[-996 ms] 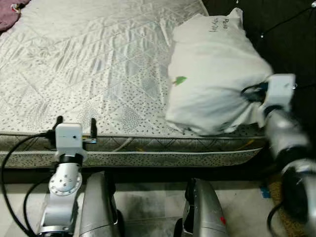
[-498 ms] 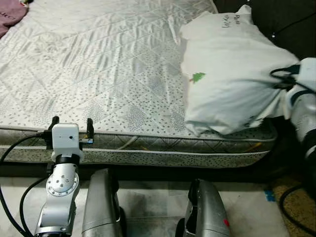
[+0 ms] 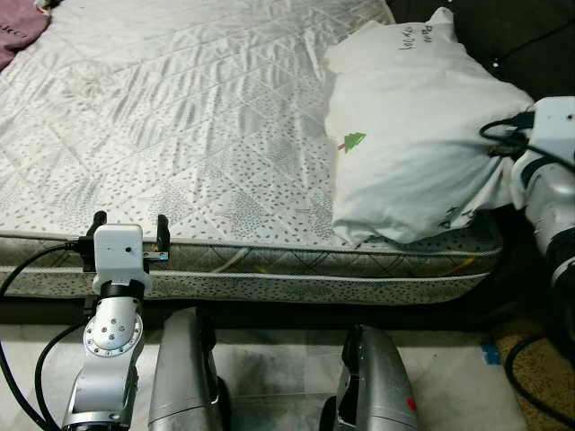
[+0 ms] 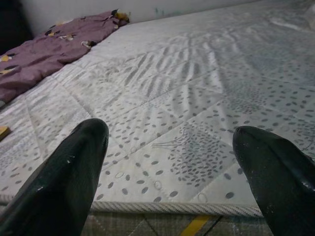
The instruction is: Clean up the room
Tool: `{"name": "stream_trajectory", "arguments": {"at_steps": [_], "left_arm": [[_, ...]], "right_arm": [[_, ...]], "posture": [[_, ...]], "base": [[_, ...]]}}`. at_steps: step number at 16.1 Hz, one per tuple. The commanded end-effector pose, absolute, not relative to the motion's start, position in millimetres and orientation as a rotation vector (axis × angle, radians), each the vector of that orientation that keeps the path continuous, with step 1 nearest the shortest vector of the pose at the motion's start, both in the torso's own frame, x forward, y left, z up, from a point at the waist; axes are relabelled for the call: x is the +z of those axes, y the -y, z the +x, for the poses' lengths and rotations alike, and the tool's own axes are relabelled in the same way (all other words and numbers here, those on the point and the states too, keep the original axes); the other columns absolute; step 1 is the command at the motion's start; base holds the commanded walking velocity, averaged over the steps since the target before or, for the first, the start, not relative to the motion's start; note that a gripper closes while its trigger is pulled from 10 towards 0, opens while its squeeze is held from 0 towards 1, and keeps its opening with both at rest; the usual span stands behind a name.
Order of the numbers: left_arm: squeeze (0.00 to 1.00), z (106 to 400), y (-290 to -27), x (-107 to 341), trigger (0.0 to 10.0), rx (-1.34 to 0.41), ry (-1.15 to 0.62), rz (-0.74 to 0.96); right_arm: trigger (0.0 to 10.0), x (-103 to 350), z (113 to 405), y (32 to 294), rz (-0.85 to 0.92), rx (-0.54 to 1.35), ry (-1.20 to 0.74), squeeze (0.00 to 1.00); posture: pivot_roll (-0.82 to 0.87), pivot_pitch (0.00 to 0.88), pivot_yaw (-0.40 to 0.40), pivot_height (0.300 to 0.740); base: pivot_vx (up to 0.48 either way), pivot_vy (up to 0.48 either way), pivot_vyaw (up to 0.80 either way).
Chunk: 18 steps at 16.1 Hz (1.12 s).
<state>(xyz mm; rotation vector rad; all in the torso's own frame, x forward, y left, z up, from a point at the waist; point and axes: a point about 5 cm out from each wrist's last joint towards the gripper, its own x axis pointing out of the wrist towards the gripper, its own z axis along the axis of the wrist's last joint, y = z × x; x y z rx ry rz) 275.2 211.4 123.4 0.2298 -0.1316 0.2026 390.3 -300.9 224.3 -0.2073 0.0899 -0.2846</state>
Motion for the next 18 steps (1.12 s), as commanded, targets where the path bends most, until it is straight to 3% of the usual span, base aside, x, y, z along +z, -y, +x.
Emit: {"name": "stream_trajectory", "arguments": {"at_steps": [1,2,3,4,14,18], "left_arm": [[0.0,273,-212,125,10.0,0.205,0.134,0.239],[0.0,273,-212,125,10.0,0.206,0.133,0.24],[0.0,273,-212,125,10.0,0.207,0.134,0.24],[0.0,272,-211,125,10.0,0.207,0.134,0.239],[0.0,272,-211,124,10.0,0.209,0.134,0.241],[0.0,273,-210,124,10.0,0.205,0.132,0.242]], "right_arm": [[10.0,225,390,298,-0.216,-0.28,-0.038,0.0],[10.0,219,390,296,-0.214,-0.271,-0.048,0.0],[10.0,209,390,291,-0.222,-0.255,-0.068,0.81],[10.0,199,389,286,-0.228,-0.254,-0.086,1.0],[10.0,214,389,290,-0.236,-0.43,0.022,1.0],[10.0,195,383,279,-0.207,-0.427,0.063,1.0]], "posture": [[0.05,0.136,-0.084,0.519],[0.05,0.137,-0.084,0.519],[0.05,0.137,-0.084,0.519],[0.05,0.139,-0.082,0.519],[0.04,0.131,-0.078,0.519],[0.04,0.137,-0.077,0.519]], "base": [[0.0,0.0,0.0],[0.0,0.0,0.0],[0.0,0.0,0.0],[0.0,0.0,0.0],[0.0,0.0,0.0],[0.0,0.0,0.0]]}}
